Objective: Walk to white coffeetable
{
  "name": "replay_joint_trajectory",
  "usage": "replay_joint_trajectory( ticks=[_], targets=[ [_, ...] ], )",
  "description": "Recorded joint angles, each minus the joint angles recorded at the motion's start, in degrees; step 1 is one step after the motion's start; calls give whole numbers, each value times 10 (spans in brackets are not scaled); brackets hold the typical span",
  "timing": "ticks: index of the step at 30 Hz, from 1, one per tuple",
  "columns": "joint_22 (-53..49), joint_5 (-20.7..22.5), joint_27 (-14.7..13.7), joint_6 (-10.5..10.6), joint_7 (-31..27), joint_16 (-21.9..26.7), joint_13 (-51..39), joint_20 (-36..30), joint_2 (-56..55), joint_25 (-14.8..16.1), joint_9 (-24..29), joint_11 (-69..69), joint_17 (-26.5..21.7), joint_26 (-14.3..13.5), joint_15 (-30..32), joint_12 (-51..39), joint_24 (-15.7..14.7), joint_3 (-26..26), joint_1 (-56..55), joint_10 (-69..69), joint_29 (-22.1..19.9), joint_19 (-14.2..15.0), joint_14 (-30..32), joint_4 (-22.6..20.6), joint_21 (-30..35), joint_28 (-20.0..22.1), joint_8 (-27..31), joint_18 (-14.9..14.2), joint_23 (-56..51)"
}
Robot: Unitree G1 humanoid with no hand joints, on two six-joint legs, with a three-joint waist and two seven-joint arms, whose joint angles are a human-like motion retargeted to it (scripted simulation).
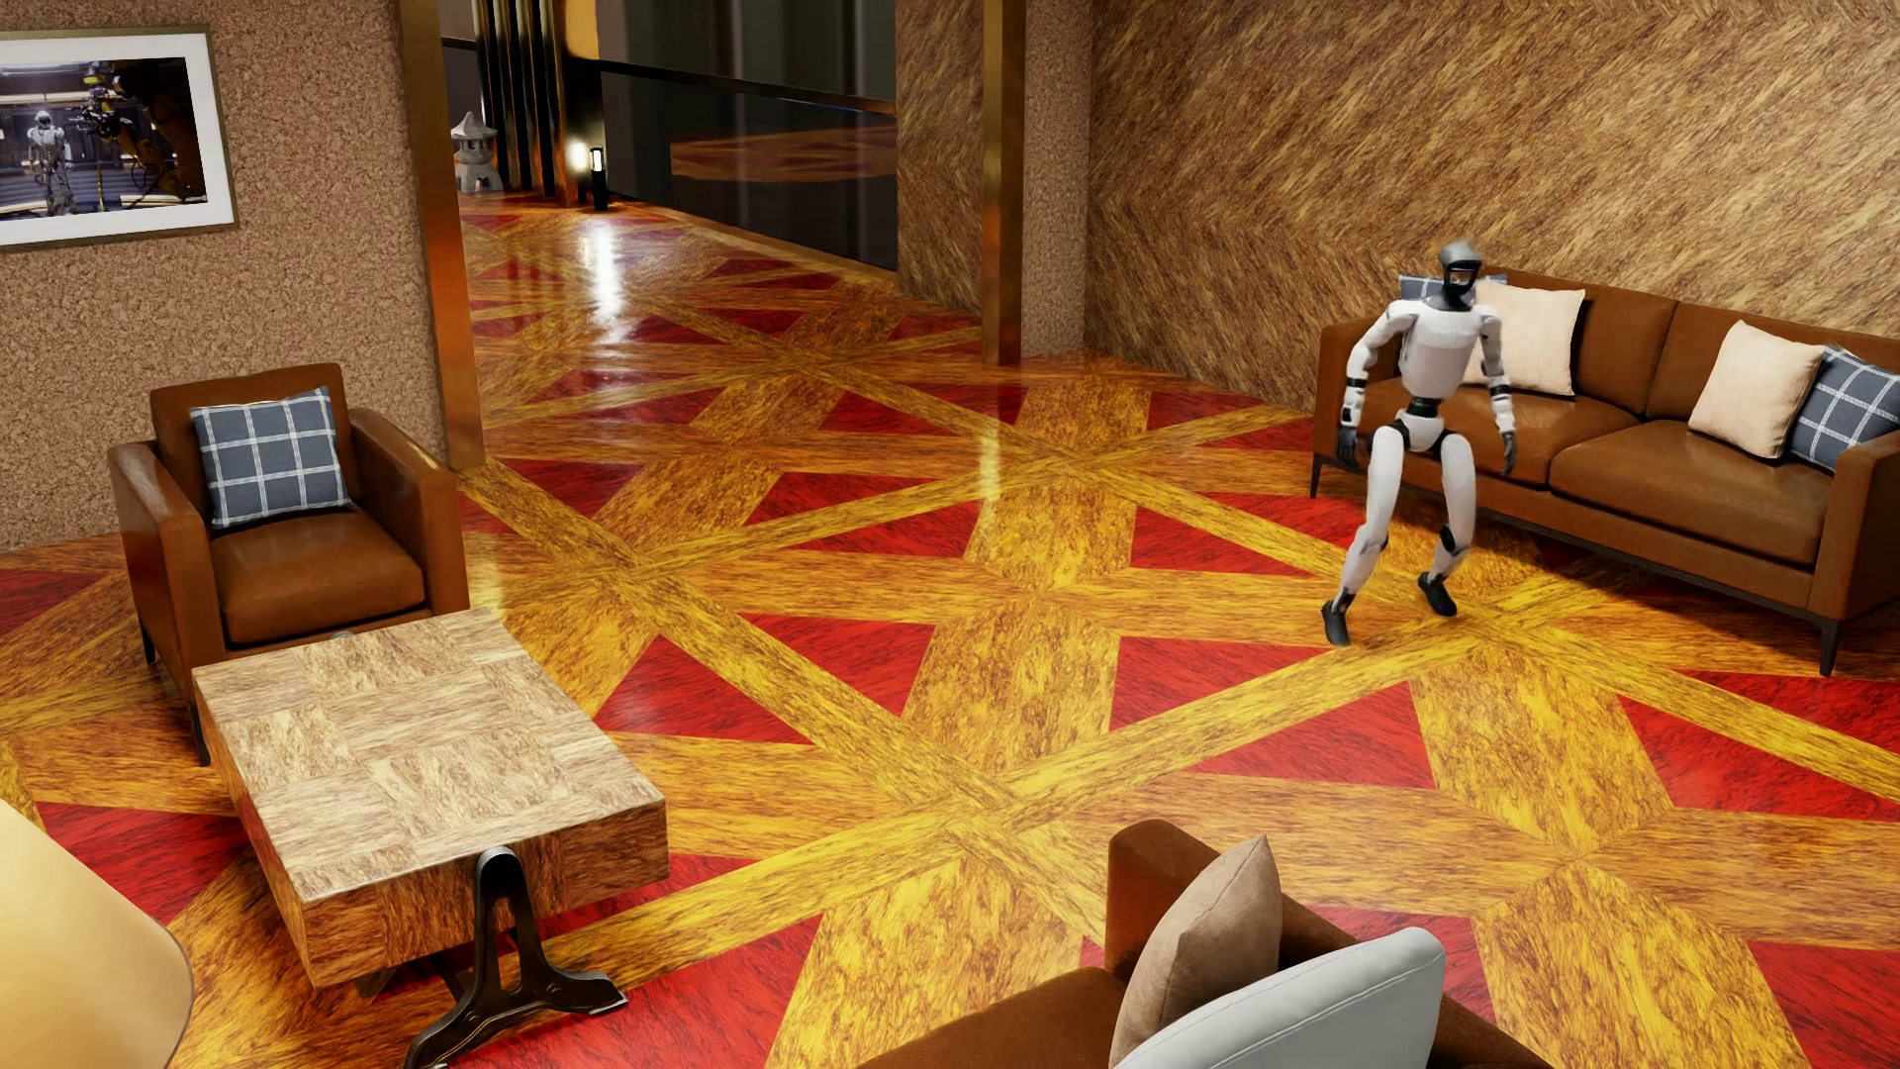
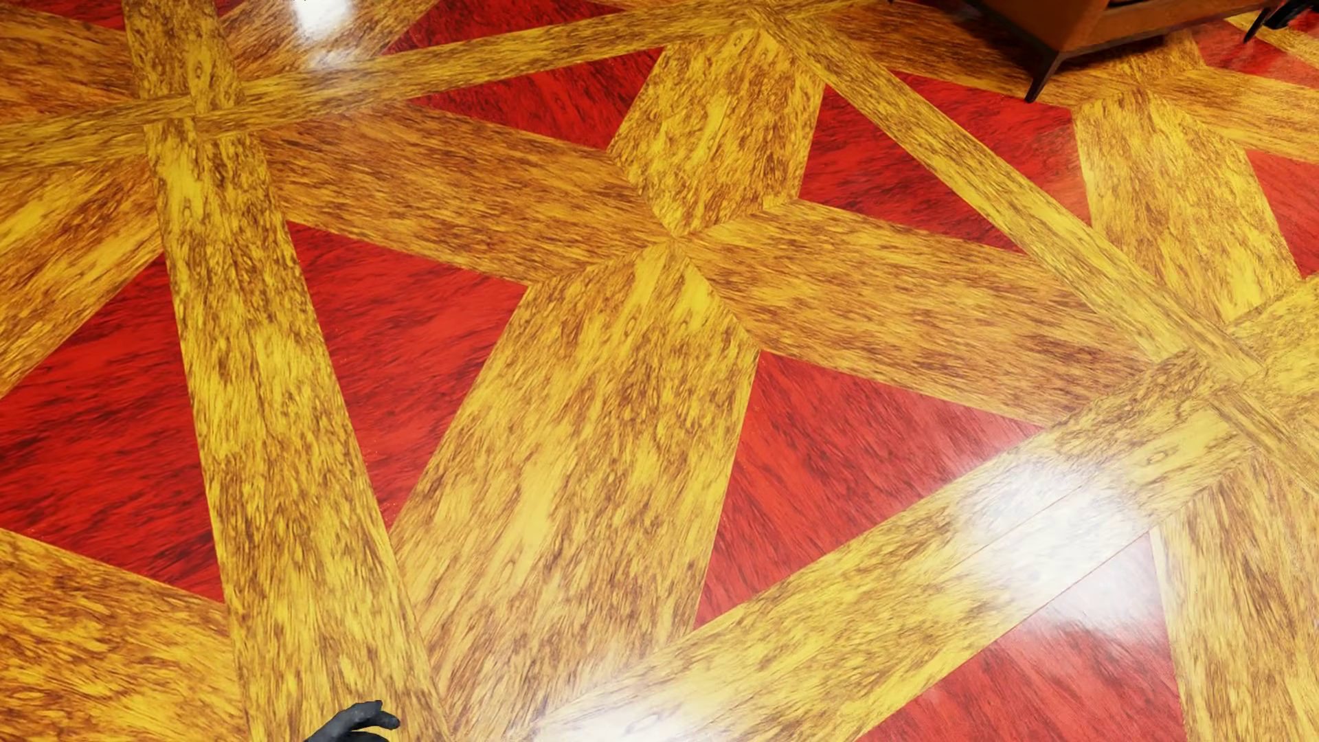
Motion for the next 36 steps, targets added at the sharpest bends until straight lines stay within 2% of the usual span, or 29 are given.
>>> replay_joint_trajectory(
  ticks=[2,3,4,5,6,7,8,10,11,13,15,16,17,19,21,23,24,25,26,27,28,29,31,32,33,34,35,36],
  targets=[
    [-34,-18,0,3,0,-7,5,-1,-30,0,-3,24,8,0,-7,8,0,-3,17,-5,0,0,-1,-1,19,0,0,0,8],
    [-39,-21,0,9,0,-13,10,-1,-42,0,-2,44,11,0,33,15,0,-12,40,-19,0,0,5,-1,17,0,0,0,9],
    [-46,-32,0,4,0,-16,14,4,-64,0,-4,63,19,0,87,23,0,-14,67,-39,0,0,15,-13,4,0,0,0,13],
    [-43,-40,0,11,0,-20,18,-2,-72,0,-8,91,18,0,109,30,0,-33,90,-51,0,0,24,-15,30,0,0,0,3],
    [-40,-39,0,11,0,-23,23,5,-80,0,-10,102,19,0,138,42,0,-47,121,-63,0,0,32,-20,14,0,0,0,9],
    [-27,-36,0,8,0,-22,27,-2,-83,0,-15,110,21,0,145,49,0,-64,135,-65,0,0,41,-23,6,0,0,0,11],
    [-12,-20,0,13,0,-23,27,-1,-107,0,-18,138,24,0,151,51,0,-76,134,-42,0,0,53,-5,9,0,0,0,11],
    [41,21,0,17,0,-33,7,7,-95,0,-13,166,23,0,95,61,0,-72,114,47,0,0,93,29,14,0,0,0,26],
    [72,38,0,16,0,-37,-2,2,-80,0,-11,162,15,0,56,64,0,-51,80,121,0,0,84,27,14,0,0,0,16],
    [121,87,0,17,0,-45,-37,-4,-31,0,-6,131,4,0,-15,83,0,13,11,240,0,0,65,-15,-22,0,0,0,8],
    [151,136,0,19,0,-47,-82,-33,57,0,-4,42,-7,0,-105,111,0,61,-91,275,0,0,45,-66,-53,0,0,0,-23],
    [158,160,0,23,0,-47,-94,-56,133,0,2,-23,-20,0,-156,124,0,81,-132,251,0,0,43,-88,-62,0,0,0,-65],
    [163,163,0,17,0,-44,-110,-67,189,0,-1,-67,-23,0,-195,138,0,108,-183,210,0,0,46,-112,-72,0,0,0,-83],
    [183,152,0,9,0,-42,-141,-73,277,0,-6,-125,-35,0,-260,154,0,175,-276,118,0,0,76,-115,-88,0,0,0,-137],
    [215,138,0,0,0,-30,-175,-95,374,0,-5,-144,-50,0,-318,152,0,214,-337,3,0,0,106,-107,-81,0,0,0,-183],
    [228,116,0,-1,0,-17,-204,-95,436,0,-8,-157,-63,0,-320,150,0,255,-363,-96,0,0,98,-91,-51,0,0,0,-200],
    [244,93,0,-6,0,-14,-209,-100,452,0,-12,-152,-63,0,-283,143,0,277,-373,-79,0,0,72,-89,-34,0,0,0,-187],
    [254,73,0,-18,0,-9,-203,-102,467,0,-12,-127,-56,0,-219,138,0,294,-368,-33,0,0,66,-98,-19,0,0,0,-164],
    [267,58,0,-33,0,-7,-193,-99,448,0,-23,-67,-41,0,-126,134,0,299,-392,24,0,0,89,-103,2,0,0,0,-136],
    [292,37,0,-48,0,-9,-186,-122,416,0,-19,21,-25,0,-23,118,0,289,-394,109,0,0,74,-109,31,0,0,0,-90],
    [286,36,0,-35,0,-25,-163,-100,395,0,17,145,-39,0,90,102,0,261,-331,142,0,0,34,-140,51,0,0,0,-95],
    [279,30,0,-32,0,-37,-159,-105,321,0,11,281,-31,0,95,86,0,224,-295,144,0,0,2,-156,75,0,0,0,-66],
    [211,49,0,-14,0,-50,-107,-91,200,0,12,424,-20,0,13,64,0,127,-165,79,0,0,-3,-180,102,0,0,0,-41],
    [163,70,0,0,0,-58,-81,-67,119,0,6,426,-9,0,1,53,0,89,-102,32,0,0,6,-174,91,0,0,0,-16],
    [105,77,0,6,0,-58,-39,-47,70,0,6,353,4,0,28,54,0,44,-16,-27,0,0,18,-175,56,0,0,0,-6],
    [63,87,0,10,0,-51,-25,-48,29,0,6,236,-12,0,82,36,0,1,50,-74,0,0,32,-170,117,0,0,0,3],
    [23,92,0,12,0,-46,-5,-23,-12,0,7,121,-18,0,121,13,0,-31,106,-104,0,0,34,-159,136,0,0,0,5],
    [-14,91,0,14,0,-36,14,-4,-36,0,7,3,-23,0,85,-10,0,-65,160,-136,0,0,21,-152,144,0,0,0,7]
  ],
)
